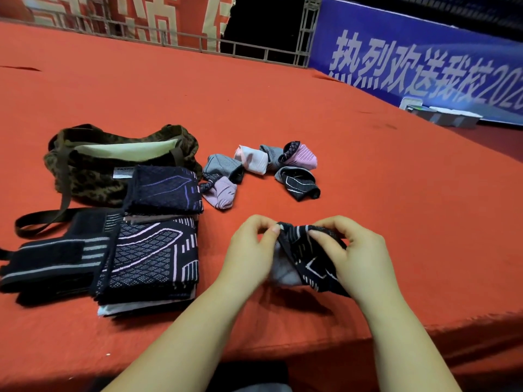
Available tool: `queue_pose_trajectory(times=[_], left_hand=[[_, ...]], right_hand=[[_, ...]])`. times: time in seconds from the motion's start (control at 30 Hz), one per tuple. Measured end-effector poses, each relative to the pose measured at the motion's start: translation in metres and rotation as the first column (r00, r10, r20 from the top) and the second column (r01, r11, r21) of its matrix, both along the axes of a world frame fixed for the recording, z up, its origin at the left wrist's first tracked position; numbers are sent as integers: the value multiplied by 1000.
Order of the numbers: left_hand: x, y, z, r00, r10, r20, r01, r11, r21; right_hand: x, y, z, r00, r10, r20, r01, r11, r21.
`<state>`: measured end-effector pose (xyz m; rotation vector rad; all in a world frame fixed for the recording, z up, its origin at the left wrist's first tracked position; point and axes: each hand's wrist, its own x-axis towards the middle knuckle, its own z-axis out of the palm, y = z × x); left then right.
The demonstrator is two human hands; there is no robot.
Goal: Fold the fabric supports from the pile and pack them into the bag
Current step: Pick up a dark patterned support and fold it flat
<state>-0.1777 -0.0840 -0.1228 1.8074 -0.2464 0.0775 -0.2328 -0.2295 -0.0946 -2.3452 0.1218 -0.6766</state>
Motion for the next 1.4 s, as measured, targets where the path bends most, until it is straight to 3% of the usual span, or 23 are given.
queue_pose_trajectory(times=[0.1,0.2,0.37,0.57,0.63,0.7,0.8,0.9,1.0,1.07,1.13,1.2,1.3,1.4], left_hand=[[9,3,-7,972,85,-218,-131,969,-210],[13,7,-7,948,29,-317,-153,916,-372],[10,11,4,951,8,-308,-158,871,-465],[16,16,15,958,85,-272,-222,821,-526],[19,20,15,965,181,-190,-248,865,-437],[16,24,18,961,269,-64,-276,921,-273],[7,25,21,966,259,2,-258,962,-91],[12,17,-8,972,198,-128,-206,978,-45],[7,7,-39,930,70,-362,-139,976,-168],[3,1,-54,878,-32,-478,-111,957,-267],[-1,-4,-63,870,-112,-479,-75,932,-354],[-5,-4,-67,887,-129,-443,-37,937,-348],[-11,0,-75,946,-23,-322,12,999,-37],[-20,4,-86,988,89,-123,-57,969,242]], right_hand=[[-1,-5,-3,999,-41,-20,43,995,87],[-1,-13,-5,997,-76,-14,77,979,191],[-6,-30,-3,986,-168,19,154,940,306],[-10,-48,-3,969,-246,24,225,918,326],[-13,-49,1,979,-205,15,189,929,319],[-16,-48,9,998,-33,-63,53,934,352],[-13,-52,22,921,176,-347,-73,954,290],[7,-62,19,802,119,-586,-85,993,85],[31,-67,-8,706,2,-708,-87,993,-85],[41,-68,-29,710,-112,-695,-53,976,-211],[42,-62,-42,738,-219,-638,-5,944,-331],[36,-50,-50,785,-287,-549,28,902,-432],[20,-25,-59,868,-247,-430,60,913,-403],[-2,4,-81,900,-109,-422,11,974,-227]])
